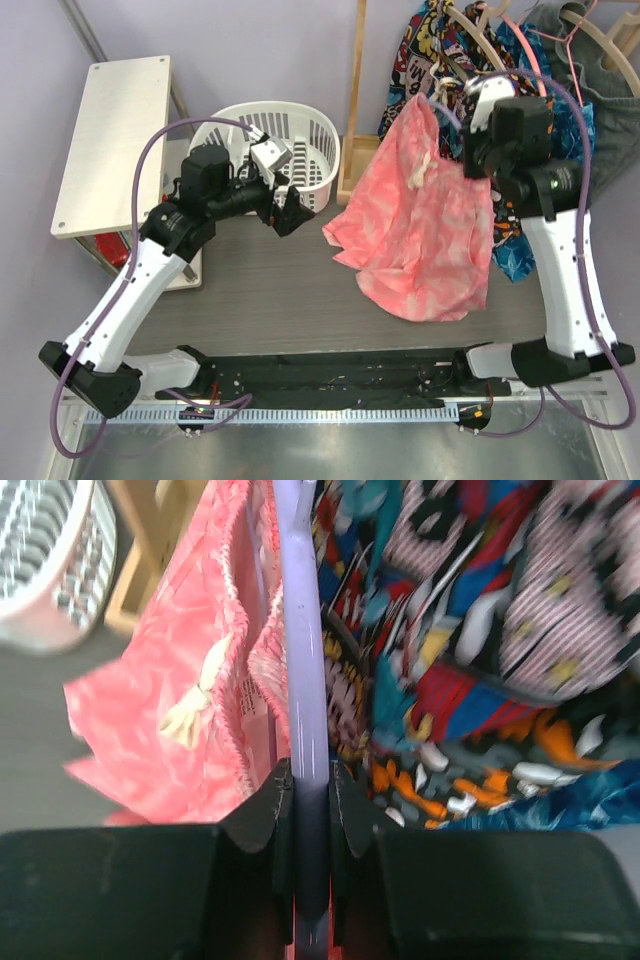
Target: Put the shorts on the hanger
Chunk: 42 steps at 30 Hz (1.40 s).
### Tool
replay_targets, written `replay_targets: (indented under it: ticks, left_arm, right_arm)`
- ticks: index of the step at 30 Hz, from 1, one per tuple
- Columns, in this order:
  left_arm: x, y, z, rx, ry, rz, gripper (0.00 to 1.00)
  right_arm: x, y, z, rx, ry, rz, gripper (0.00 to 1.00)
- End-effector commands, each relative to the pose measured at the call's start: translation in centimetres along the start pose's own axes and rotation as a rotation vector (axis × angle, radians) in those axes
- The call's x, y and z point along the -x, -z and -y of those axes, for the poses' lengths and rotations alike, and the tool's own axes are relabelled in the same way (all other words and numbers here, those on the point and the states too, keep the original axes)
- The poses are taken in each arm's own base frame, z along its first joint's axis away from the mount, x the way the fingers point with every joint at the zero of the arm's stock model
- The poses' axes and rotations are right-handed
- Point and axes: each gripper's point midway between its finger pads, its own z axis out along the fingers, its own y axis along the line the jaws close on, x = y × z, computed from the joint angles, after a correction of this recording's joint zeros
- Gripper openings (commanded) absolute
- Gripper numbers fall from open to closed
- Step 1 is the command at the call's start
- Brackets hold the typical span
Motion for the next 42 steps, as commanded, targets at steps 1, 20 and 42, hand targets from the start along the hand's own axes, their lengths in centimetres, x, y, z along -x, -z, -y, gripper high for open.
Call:
replay_targets:
  ticks: [1, 20, 42]
  left_arm:
    - [2.0, 1.2, 0.2, 0.016, -0.027, 0.073, 1.00]
    - [0.3, 1.6, 0.1, 0.024, -0.033, 0.063, 1.00]
    - [-3.1, 2.9, -4.1, 0.174, 0.131, -0.129, 1.00]
  right_arm:
    - [9.7, 0.2, 3.1, -0.001, -0.084, 0.269, 0.01]
    - [23.6, -2.9, 4.4, 0.018, -0.020, 0.687, 0.01]
    - [20.6, -7.2, 3.4, 0.038, -0.009, 0.596, 0.34]
